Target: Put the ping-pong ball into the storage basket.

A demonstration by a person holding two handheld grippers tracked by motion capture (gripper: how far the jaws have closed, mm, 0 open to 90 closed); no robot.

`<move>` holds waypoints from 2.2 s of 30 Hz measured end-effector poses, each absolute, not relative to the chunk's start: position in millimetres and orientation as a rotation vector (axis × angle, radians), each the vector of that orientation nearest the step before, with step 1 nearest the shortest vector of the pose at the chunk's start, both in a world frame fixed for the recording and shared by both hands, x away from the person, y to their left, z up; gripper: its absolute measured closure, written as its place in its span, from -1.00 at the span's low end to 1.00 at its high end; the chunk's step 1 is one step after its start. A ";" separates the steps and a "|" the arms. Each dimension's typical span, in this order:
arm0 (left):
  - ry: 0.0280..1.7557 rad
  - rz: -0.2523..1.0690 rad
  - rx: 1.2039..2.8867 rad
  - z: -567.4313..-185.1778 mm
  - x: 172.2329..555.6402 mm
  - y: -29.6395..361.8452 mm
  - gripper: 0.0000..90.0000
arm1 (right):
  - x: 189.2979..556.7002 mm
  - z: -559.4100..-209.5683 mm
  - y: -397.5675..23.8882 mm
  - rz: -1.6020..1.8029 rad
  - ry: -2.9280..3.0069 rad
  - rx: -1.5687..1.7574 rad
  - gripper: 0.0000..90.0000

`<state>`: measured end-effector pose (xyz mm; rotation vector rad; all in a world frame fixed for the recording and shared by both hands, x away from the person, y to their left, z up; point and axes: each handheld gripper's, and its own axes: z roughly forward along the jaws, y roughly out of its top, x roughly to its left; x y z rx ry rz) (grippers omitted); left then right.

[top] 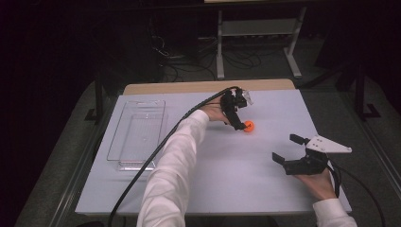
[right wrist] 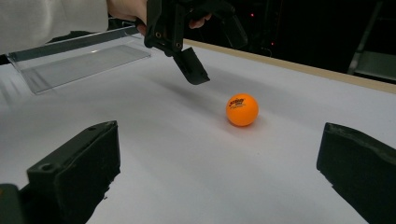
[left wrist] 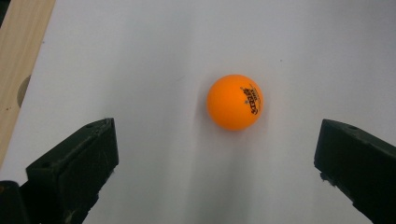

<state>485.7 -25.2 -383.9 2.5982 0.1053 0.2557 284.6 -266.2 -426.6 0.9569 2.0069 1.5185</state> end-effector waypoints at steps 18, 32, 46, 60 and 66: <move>0.085 0.233 2.605 -396.3 484.5 -34.8 -1.00 | 284.7 -427.7 -264.8 1.510 2.024 0.950 -1.00; 0.077 0.207 2.635 -410.0 484.4 -48.1 -1.00 | 285.1 -428.2 -264.1 1.504 2.032 0.946 -1.00; 0.072 0.196 2.665 -417.8 489.5 -55.2 -0.94 | 285.2 -428.6 -263.7 1.502 2.037 0.948 -1.00; 0.051 0.167 2.686 -421.0 491.0 -55.5 -0.58 | 285.6 -429.2 -263.1 1.496 2.046 0.944 -1.00; 0.039 0.157 2.691 -421.8 491.1 -56.5 -0.35 | 285.5 -429.2 -262.9 1.495 2.049 0.942 -1.00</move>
